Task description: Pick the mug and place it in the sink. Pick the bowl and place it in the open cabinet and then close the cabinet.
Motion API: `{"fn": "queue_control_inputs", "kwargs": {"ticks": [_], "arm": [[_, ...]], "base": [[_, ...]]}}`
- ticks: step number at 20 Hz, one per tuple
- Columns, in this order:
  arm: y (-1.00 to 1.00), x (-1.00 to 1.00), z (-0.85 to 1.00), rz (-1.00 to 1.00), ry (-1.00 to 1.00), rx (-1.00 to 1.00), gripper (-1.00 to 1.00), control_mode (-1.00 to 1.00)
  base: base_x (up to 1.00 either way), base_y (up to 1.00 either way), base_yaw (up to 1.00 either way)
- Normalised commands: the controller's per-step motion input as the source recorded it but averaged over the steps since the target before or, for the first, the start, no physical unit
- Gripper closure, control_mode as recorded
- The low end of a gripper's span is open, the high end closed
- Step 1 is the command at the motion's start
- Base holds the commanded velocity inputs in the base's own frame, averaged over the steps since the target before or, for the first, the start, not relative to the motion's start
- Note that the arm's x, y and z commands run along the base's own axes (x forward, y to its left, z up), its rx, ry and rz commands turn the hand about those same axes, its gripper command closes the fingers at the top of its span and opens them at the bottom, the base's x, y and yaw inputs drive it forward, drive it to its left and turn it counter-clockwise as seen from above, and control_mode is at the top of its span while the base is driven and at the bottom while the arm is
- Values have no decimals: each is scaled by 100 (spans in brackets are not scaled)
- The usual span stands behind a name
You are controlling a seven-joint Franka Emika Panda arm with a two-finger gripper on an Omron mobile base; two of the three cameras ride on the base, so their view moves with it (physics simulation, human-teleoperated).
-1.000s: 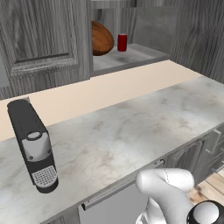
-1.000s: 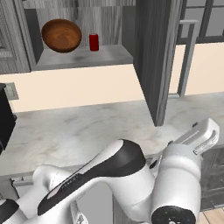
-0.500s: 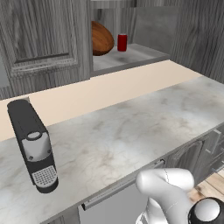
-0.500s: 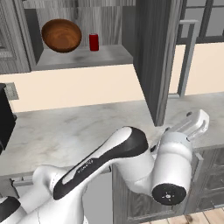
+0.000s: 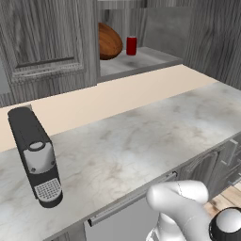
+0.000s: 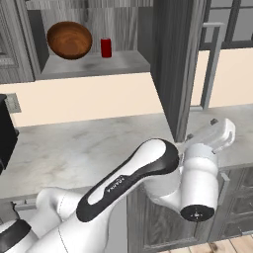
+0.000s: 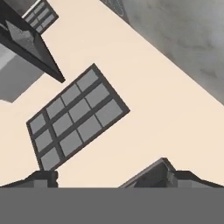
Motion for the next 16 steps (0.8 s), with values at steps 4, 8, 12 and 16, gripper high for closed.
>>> {"fn": "queue_control_inputs", "kwargs": {"ticks": [4,8,12,16], "arm": [[4,27,-5,7,-17,-1,-100,-100],[37,-8,0,4,-38,-15,-100,-100],[57,-55,0,0,-55,-26,-100,-100],[61,-39,0,0,-57,-29,-100,-100]], "base": [[0,0,0],[0,0,0],[0,0,0],[0,0,0]]}}
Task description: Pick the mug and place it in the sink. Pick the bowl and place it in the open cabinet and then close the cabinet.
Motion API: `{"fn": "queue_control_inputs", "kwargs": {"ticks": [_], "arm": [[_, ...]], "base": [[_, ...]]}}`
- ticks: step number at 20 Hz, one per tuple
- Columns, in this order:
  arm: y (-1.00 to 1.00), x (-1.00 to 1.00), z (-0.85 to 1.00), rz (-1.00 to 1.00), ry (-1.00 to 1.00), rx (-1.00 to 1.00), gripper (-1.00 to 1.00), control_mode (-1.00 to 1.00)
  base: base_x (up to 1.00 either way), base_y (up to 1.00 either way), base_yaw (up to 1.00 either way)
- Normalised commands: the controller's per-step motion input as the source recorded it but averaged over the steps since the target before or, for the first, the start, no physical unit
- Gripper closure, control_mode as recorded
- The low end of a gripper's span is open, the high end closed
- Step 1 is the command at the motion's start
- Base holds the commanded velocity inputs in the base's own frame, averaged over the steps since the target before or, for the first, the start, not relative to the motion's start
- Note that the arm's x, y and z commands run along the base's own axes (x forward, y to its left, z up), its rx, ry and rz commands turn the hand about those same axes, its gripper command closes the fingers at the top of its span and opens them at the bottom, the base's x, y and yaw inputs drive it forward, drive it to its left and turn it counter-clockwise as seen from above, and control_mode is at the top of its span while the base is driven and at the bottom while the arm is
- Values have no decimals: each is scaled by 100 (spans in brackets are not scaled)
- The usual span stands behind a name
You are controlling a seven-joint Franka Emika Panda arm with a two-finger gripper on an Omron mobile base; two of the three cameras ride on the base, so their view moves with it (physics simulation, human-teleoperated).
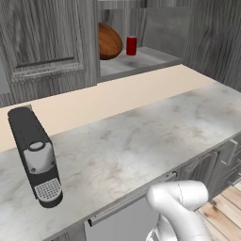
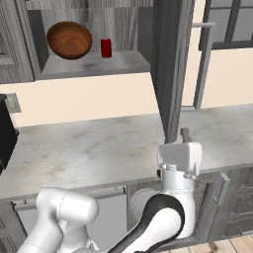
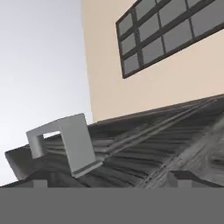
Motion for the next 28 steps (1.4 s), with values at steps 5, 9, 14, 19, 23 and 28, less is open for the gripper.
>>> {"fn": "queue_control_inputs", "kwargs": {"ticks": [5,9,14,19,23,28], "arm": [[50,-4,2,0,-48,-27,-100,-100],[53,26,3,0,-30,-27,-100,-100],[74,88,8,0,-2,-25,-100,-100],[95,96,45,0,33,-31,-100,-100],[100,86,79,0,65,-50,-100,-100],[100,63,69,0,63,-61,-100,-100]], "base": [[0,0,0],[0,0,0],[0,0,0],[0,0,0],[0,0,0],[0,0,0]]}}
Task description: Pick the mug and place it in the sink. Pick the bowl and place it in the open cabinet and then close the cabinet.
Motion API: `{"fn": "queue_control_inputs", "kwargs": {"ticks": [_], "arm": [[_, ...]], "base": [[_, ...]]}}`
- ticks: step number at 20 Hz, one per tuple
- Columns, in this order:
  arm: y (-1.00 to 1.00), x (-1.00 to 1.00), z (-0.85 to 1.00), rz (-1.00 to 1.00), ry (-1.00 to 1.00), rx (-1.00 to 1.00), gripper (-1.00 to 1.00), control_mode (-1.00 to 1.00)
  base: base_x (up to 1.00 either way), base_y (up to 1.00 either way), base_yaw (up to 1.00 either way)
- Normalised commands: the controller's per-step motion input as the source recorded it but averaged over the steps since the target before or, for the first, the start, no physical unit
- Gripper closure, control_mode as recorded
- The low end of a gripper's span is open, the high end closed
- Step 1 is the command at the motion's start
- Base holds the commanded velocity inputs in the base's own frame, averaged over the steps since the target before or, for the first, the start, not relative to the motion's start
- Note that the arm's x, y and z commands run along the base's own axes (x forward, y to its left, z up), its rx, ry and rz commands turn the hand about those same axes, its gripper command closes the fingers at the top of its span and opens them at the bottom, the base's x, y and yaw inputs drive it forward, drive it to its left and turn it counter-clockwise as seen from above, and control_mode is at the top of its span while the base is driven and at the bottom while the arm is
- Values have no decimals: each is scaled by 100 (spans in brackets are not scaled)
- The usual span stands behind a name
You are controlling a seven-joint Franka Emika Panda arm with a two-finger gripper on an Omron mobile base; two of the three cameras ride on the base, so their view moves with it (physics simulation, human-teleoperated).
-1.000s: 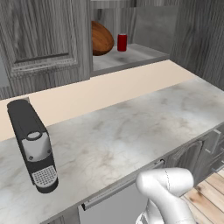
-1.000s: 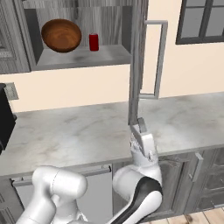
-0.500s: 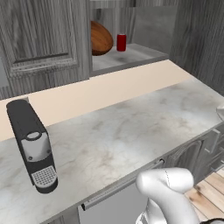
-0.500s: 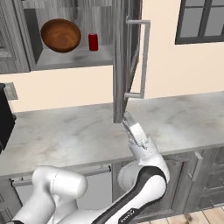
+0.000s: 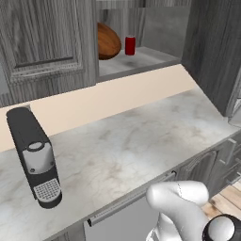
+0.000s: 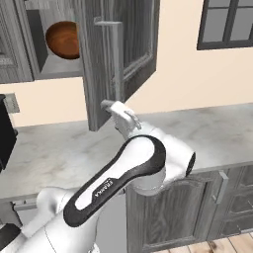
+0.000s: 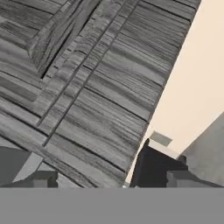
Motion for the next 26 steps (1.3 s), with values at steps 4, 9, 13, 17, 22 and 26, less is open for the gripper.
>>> {"fn": "queue_control_inputs", "kwargs": {"ticks": [4,9,13,17,22,26], "arm": [[100,8,13,-10,27,-64,-100,-100],[100,5,0,-22,1,-52,-100,-100],[100,67,0,-38,-7,-42,-100,-100],[100,100,0,-37,-5,-30,-100,-100],[100,100,-15,-30,-11,-16,-100,-100],[93,100,-11,-26,-22,-16,-100,-100]], "base": [[0,0,0],[0,0,0],[0,0,0],[0,0,0],[0,0,0],[0,0,0]]}}
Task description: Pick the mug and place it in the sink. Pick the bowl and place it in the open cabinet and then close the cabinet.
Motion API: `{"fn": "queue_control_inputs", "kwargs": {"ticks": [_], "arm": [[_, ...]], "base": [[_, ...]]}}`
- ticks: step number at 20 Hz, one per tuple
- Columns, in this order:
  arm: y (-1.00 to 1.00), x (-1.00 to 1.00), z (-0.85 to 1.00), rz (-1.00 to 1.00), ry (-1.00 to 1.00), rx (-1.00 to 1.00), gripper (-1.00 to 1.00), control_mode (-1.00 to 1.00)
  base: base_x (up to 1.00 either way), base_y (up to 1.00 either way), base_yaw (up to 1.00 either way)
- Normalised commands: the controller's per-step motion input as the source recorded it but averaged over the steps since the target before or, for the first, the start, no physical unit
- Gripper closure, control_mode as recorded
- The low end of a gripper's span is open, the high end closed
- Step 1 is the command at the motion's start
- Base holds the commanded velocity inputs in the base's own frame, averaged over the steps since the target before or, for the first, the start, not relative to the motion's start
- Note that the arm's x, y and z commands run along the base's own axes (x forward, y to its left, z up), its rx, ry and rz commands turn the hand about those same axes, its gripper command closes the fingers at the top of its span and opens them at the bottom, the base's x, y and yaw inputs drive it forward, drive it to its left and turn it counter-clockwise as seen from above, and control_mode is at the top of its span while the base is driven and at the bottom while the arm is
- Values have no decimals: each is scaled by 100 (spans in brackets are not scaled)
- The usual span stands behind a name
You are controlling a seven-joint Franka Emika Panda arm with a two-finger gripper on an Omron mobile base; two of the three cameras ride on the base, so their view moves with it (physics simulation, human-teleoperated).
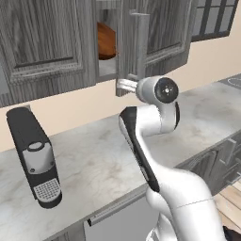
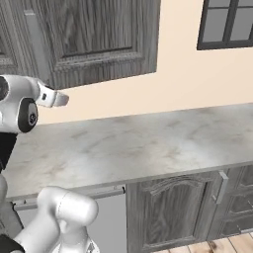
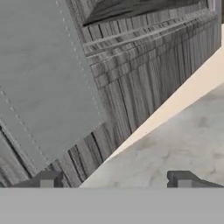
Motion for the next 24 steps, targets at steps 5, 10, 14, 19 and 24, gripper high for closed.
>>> {"fn": "queue_control_inputs", "kwargs": {"ticks": [5,10,14,19,24], "arm": [[45,100,0,-23,-33,-15,-100,-100],[21,100,5,-18,-39,-14,-100,-100],[6,100,15,-15,-32,-12,-100,-100],[16,100,6,-14,-11,-15,-100,-100],[22,100,4,-17,2,-15,-100,-100]], "base": [[0,0,0],[0,0,0],[0,0,0],[0,0,0],[0,0,0]]}}
